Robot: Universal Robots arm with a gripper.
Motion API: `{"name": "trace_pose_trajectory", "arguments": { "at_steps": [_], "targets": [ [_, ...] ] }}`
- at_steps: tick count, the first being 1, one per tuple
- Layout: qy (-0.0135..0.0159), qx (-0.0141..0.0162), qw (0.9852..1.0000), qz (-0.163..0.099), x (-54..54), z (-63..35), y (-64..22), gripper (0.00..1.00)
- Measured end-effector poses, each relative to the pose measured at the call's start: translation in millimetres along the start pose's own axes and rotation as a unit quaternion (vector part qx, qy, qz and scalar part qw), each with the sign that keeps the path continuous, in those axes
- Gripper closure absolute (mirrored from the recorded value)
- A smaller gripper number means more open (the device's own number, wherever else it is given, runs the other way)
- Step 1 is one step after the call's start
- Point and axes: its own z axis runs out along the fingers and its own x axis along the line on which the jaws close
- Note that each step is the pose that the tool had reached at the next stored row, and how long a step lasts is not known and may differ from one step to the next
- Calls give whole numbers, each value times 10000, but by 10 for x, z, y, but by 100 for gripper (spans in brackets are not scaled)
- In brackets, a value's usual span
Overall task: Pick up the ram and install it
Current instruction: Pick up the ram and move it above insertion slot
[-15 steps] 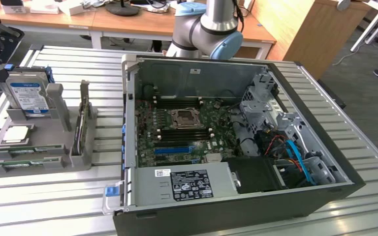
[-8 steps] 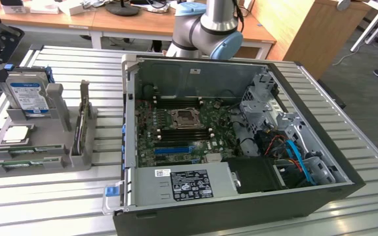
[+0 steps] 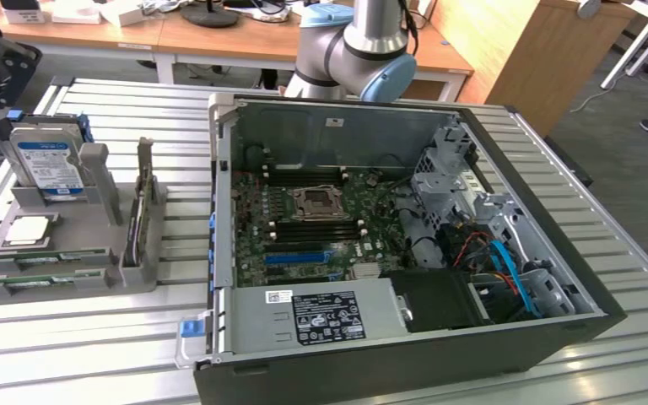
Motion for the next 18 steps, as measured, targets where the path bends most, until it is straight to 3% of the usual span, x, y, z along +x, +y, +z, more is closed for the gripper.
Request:
{"name": "trace_pose_trajectory", "arguments": {
  "at_steps": [5,9,14,18],
  "targets": [
    [19,-8,9993,-380,0,1,0,89],
    [36,-15,9972,-743,0,1,0,89],
    [56,-24,9928,-1198,0,1,0,89],
    [72,-31,9878,-1554,0,1,0,89]
  ]
}}
